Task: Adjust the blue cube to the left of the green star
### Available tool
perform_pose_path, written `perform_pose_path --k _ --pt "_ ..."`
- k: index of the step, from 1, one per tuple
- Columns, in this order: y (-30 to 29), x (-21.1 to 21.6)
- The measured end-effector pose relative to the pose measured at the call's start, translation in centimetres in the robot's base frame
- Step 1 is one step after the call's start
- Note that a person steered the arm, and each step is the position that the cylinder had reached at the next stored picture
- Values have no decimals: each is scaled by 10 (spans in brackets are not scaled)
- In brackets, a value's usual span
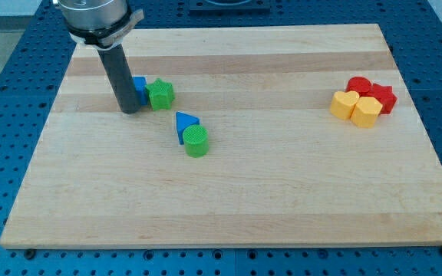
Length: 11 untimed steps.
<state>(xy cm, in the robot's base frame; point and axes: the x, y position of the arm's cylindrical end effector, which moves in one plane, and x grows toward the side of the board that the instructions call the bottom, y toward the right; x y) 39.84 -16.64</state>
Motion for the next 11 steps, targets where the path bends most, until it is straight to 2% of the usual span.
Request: perform_pose_path --k 1,2,3,4,5,7,9,11 --pt "0 3" --pt "-2 29" --pt "-50 45" --pt "-119 14" --pt "-137 -28" --pt "-60 -96" --pt "-15 -86" --pt "-11 -81"
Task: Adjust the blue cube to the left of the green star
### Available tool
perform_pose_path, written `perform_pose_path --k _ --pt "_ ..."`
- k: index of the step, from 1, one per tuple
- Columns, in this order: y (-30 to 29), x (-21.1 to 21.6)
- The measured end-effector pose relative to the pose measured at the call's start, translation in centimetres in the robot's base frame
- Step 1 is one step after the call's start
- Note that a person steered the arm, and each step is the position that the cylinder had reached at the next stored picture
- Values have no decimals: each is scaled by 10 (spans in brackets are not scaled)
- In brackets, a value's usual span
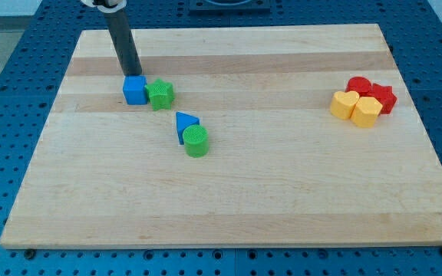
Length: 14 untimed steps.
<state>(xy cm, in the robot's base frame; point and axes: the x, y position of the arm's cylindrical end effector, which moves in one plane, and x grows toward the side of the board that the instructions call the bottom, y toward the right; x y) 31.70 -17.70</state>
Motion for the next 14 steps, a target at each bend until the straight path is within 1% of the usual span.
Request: perform_pose_path --k 3,7,11,12,13,14 --pt "0 19" --pt "23 20" --pt "23 23" --pt "25 -4" --pt "67 -19" --pt "146 -18"
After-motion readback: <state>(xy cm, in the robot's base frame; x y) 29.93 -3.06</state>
